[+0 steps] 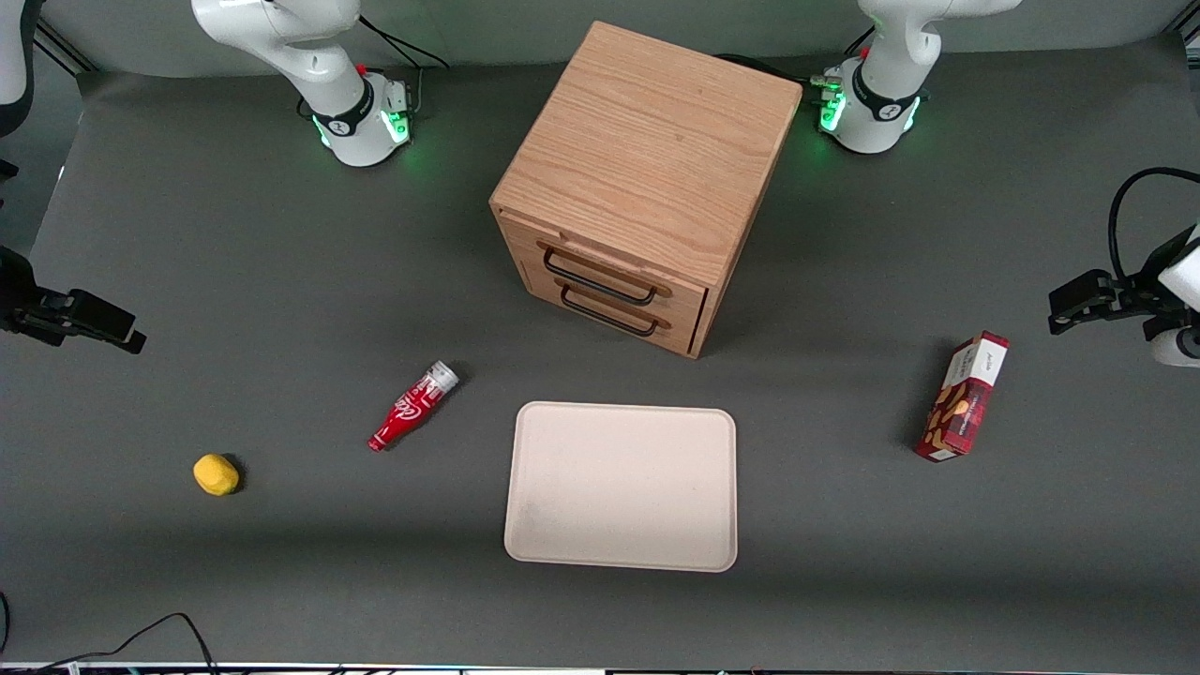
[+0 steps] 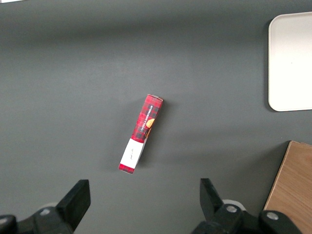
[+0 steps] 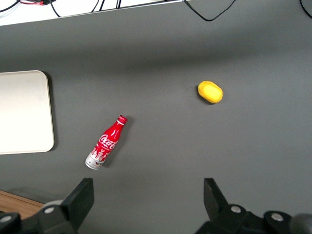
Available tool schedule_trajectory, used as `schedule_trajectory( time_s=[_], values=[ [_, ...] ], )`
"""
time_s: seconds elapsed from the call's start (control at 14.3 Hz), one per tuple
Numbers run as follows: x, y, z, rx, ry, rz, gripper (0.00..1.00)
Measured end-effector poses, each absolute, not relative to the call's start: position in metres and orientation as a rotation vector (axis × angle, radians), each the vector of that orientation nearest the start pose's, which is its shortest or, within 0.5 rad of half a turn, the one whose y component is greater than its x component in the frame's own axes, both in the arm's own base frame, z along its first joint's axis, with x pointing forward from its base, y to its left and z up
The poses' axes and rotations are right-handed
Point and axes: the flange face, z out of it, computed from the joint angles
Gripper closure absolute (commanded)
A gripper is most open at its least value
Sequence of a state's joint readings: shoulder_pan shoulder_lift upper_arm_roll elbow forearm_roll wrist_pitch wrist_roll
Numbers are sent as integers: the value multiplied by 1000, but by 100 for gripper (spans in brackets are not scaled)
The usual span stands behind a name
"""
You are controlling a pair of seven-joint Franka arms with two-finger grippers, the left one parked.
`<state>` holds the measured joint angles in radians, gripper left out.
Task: Open upper drawer
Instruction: 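Move the right gripper toward the upper drawer's black handle, then hook the right gripper onto the upper drawer's black bar handle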
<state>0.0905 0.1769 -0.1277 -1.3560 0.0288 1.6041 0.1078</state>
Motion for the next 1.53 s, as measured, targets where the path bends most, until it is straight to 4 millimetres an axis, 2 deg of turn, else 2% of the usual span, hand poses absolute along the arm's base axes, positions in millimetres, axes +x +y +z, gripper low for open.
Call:
schedule_trajectory(
  time_s=[0.28,0.35,0.42,0.56,0.63,0.77,0.91,0.98,1.12,1.53],
  values=[
    [614,-8,622,-3125,203,-99,0],
    [616,0,620,-3127,144,-93,0],
    [617,16,617,-3126,26,-85,0],
    [617,72,608,-3099,-245,-61,0],
    [613,127,600,-3050,-491,-46,0],
    [612,174,594,-2973,-832,-72,0],
    [610,240,580,-2879,-1134,-94,0],
    [607,274,569,-2830,-1231,-87,0],
    [602,323,544,-2742,-1337,-62,0],
    [581,429,465,-2569,-1383,-26,0]
  ],
)
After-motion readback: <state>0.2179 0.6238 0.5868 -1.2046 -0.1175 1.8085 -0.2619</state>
